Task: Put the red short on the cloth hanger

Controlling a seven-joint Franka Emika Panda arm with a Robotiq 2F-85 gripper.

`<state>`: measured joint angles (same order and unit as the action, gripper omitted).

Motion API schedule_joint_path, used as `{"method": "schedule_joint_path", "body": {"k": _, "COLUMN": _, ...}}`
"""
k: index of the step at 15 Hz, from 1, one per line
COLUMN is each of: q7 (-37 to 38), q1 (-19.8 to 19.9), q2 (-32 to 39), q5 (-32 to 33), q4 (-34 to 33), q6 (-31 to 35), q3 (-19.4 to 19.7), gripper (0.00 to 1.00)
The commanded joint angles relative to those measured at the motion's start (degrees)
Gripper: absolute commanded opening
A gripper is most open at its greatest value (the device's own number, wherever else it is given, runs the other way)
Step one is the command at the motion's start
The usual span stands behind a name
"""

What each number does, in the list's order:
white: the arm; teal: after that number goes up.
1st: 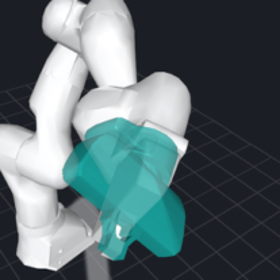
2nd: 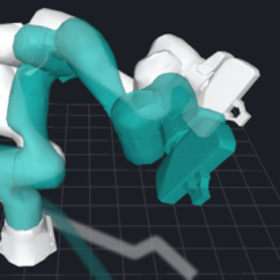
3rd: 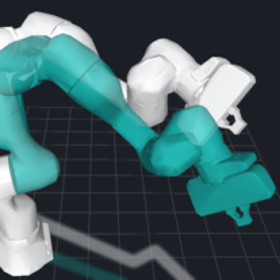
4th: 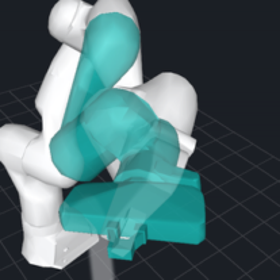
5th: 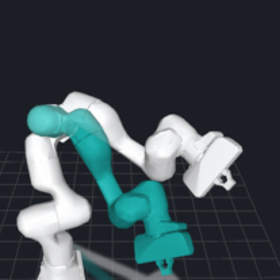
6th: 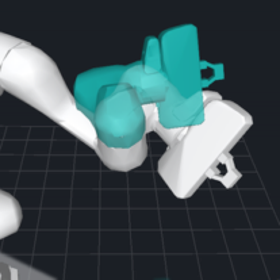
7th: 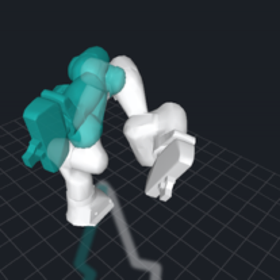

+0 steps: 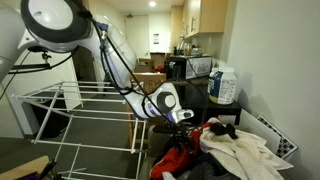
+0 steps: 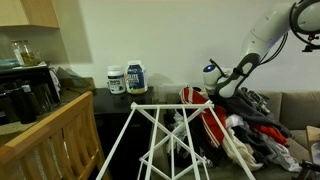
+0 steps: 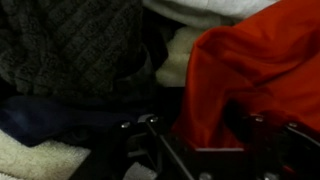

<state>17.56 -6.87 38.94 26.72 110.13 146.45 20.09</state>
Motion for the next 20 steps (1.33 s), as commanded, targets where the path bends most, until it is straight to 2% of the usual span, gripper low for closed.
{"method": "schedule_joint_path", "body": {"k": 1, "q7": -0.06, "q1": 1.00, "q2": -0.50, "q5": 0.16, "q4": -0.09, "q6": -0.14, "q3": 0.05, "gripper": 0.34}}
{"method": "schedule_joint_path", "body": {"k": 5, "q7": -0.45, "q1": 1.31, "q2": -1.41, "q5": -0.78, "q4": 0.42, "q6": -0.60, "q3": -0.91, "gripper": 0.08}}
{"method": "schedule_joint_path", "body": {"k": 7, "q7": -0.96, "q1": 1.47, "q2": -1.86, "q5": -1.68, "q4": 0.77, "q6": -1.04, "q3": -1.96, "gripper": 0.00}}
{"method": "schedule_joint_path", "body": {"k": 11, "q7": -2.38, "q1": 1.57, "q2": -4.72, "q5": -4.96, "q4": 2.06, "q6": -3.11, "q3": -5.60, "gripper": 0.01}}
{"method": "schedule_joint_path", "body": {"k": 14, "q7": -4.53, "q1": 1.77, "q2": -9.00, "q5": -9.04, "q4": 1.89, "q6": -6.02, "q3": -10.14, "gripper": 0.01}}
{"method": "schedule_joint_path", "body": {"k": 20, "q7": -8.24, "q1": 1.98, "q2": -13.94, "q5": -15.29, "q4": -4.94, "q6": -13.93, "q3": -16.67, "gripper": 0.01}}
